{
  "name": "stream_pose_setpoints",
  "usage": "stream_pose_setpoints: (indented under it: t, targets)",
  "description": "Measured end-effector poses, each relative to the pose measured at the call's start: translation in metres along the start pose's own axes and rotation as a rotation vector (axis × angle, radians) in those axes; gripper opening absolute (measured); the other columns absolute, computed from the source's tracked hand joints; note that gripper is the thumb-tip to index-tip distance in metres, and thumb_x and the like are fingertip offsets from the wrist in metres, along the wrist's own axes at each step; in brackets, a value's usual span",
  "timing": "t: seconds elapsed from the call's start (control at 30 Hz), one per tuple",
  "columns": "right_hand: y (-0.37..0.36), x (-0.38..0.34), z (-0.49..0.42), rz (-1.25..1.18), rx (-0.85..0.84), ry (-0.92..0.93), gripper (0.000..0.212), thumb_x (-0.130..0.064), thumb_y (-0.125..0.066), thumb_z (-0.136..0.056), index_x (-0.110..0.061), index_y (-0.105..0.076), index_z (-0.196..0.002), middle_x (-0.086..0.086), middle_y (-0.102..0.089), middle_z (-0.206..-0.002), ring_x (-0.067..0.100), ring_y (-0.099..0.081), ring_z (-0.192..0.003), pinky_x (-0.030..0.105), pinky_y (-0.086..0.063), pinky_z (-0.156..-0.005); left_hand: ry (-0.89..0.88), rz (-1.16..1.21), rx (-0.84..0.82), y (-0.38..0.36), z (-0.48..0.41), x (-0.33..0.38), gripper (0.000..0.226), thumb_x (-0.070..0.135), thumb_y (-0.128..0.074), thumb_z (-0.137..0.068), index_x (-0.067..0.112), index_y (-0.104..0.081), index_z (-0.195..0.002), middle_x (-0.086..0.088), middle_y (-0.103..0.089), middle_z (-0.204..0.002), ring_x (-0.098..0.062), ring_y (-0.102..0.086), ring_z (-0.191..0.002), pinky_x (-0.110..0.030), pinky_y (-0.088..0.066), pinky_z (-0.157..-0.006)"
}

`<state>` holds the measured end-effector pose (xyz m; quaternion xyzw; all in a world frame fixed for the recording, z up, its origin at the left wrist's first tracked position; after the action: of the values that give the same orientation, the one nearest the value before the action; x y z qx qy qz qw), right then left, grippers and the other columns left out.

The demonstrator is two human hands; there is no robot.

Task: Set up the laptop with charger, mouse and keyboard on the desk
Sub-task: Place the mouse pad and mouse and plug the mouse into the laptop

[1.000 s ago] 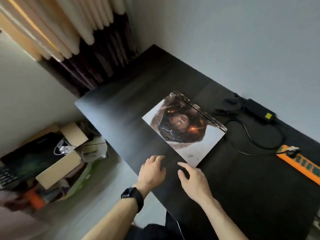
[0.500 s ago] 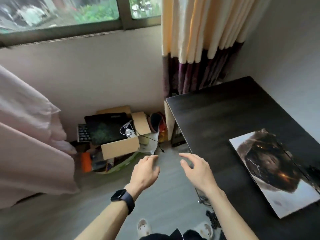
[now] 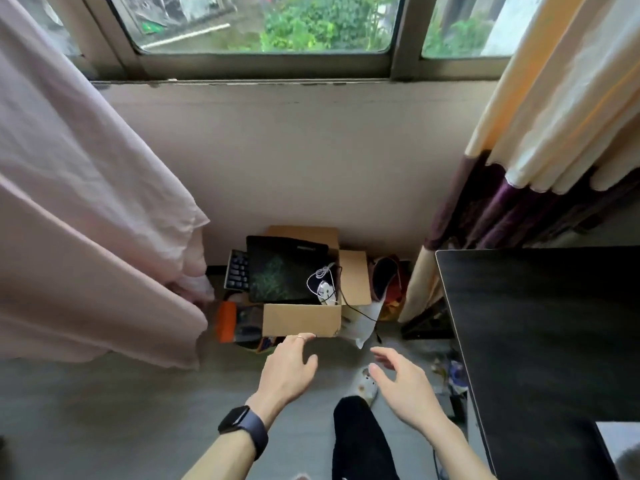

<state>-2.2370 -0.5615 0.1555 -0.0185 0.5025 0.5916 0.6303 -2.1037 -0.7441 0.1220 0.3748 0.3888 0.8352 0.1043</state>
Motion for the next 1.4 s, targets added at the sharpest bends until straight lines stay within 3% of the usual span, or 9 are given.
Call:
stream_pose_setpoints:
  t: [0.13, 0.47, 0.63, 0.73, 0.83, 0.9, 1.03, 1.23, 1.4]
  targets:
    - [-0.005, 0.002, -0.074, 0.023, -0.107, -0.023, 0.037, -0.039, -0.054, -0.099, -0.031, -0.055, -0.135, -0.014, -0.06, -0.127, 0.007, -0.053, -0.123, 0.025, -0.041, -0.103, 0.137, -0.016, -0.021, 0.015, -0.056, -0.022, 0.046, 0.034, -0.051, -0.093, 0.028, -0.049, -0.139, 0.004, -0.052, -0.141, -0.016, -0.048, -0.13, -0.033, -0.04, -0.107]
    - [-0.024, -0.031, -0.213, 0.222, -0.346, 0.018, 0.048, -0.043, -0.051, -0.097, -0.027, -0.049, -0.141, -0.009, -0.061, -0.136, 0.01, -0.055, -0.126, 0.031, -0.045, -0.102, 0.405, 0.049, -0.032, 0.065, -0.136, -0.073, 0.049, 0.031, -0.055, -0.092, 0.024, -0.049, -0.139, -0.001, -0.054, -0.139, -0.021, -0.051, -0.127, -0.038, -0.045, -0.103]
    - [-0.051, -0.031, -0.265, 0.146, -0.343, -0.086, 0.049, -0.041, -0.054, -0.097, -0.024, -0.048, -0.143, -0.007, -0.061, -0.135, 0.012, -0.057, -0.122, 0.031, -0.047, -0.099, 0.431, 0.082, -0.07, 0.07, -0.189, -0.108, 0.047, 0.022, -0.059, -0.095, 0.013, -0.051, -0.14, -0.006, -0.056, -0.137, -0.022, -0.053, -0.125, -0.021, -0.037, -0.091]
    - [-0.075, -0.015, -0.281, 0.088, -0.33, -0.191, 0.049, -0.043, -0.054, -0.097, -0.023, -0.047, -0.142, -0.005, -0.061, -0.133, 0.015, -0.058, -0.119, 0.031, -0.046, -0.099, 0.463, 0.115, -0.124, 0.067, -0.219, -0.135, 0.049, 0.025, -0.06, -0.095, 0.015, -0.048, -0.141, -0.01, -0.048, -0.143, -0.024, -0.053, -0.121, -0.026, -0.039, -0.094]
    - [-0.111, 0.002, -0.297, 0.067, -0.329, -0.281, 0.051, -0.045, -0.055, -0.095, -0.023, -0.048, -0.14, -0.003, -0.061, -0.134, 0.016, -0.059, -0.119, 0.038, -0.044, -0.106, 0.513, 0.15, -0.17, 0.063, -0.25, -0.169, 0.054, 0.03, -0.06, -0.095, 0.017, -0.044, -0.144, -0.011, -0.044, -0.145, -0.02, -0.057, -0.102, -0.03, -0.043, -0.086]
    - [-0.136, 0.01, -0.308, 0.069, -0.339, -0.323, 0.052, -0.045, -0.056, -0.096, -0.02, -0.048, -0.141, 0.0, -0.061, -0.136, 0.019, -0.059, -0.122, 0.038, -0.044, -0.107, 0.526, 0.171, -0.188, 0.06, -0.268, -0.186, 0.056, 0.031, -0.06, -0.095, 0.016, -0.041, -0.145, -0.012, -0.042, -0.146, -0.022, -0.058, -0.103, -0.032, -0.045, -0.087]
    - [-0.179, 0.019, -0.336, 0.078, -0.324, -0.383, 0.054, -0.042, -0.057, -0.096, -0.017, -0.047, -0.142, 0.004, -0.058, -0.14, 0.023, -0.056, -0.126, 0.034, -0.044, -0.104, 0.542, 0.199, -0.201, 0.049, -0.3, -0.216, 0.059, 0.031, -0.06, -0.096, 0.017, -0.037, -0.148, -0.012, -0.042, -0.146, -0.01, -0.057, -0.077, -0.029, -0.043, -0.076]
    - [-0.199, 0.029, -0.403, 0.107, -0.137, -0.419, 0.068, -0.037, -0.062, -0.094, -0.013, -0.033, -0.15, 0.015, -0.04, -0.15, 0.035, -0.046, -0.134, 0.042, -0.039, -0.11, 0.587, 0.231, -0.088, 0.042, -0.326, -0.242, 0.063, 0.029, -0.061, -0.096, 0.021, -0.03, -0.15, -0.011, -0.032, -0.15, -0.019, -0.05, -0.093, -0.032, -0.044, -0.086]
    - [-0.218, 0.058, -0.449, 0.272, -0.193, -0.523, 0.094, -0.036, -0.068, -0.089, -0.018, -0.008, -0.159, 0.023, -0.019, -0.158, 0.046, -0.039, -0.137, 0.049, -0.039, -0.11, 0.553, 0.217, 0.052, 0.043, -0.333, -0.243, 0.052, 0.028, -0.062, -0.095, 0.021, -0.038, -0.141, -0.005, -0.036, -0.141, -0.022, -0.058, -0.097, -0.036, -0.047, -0.085]
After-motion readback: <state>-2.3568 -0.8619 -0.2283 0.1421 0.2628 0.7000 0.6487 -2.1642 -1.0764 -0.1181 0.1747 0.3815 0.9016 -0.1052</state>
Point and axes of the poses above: each hand's wrist, its own z-axis away from the middle knuckle, its own y-axis out of the back of the hand, x = y × z, the point moved 9 cm from there along -z, towards the middle knuckle
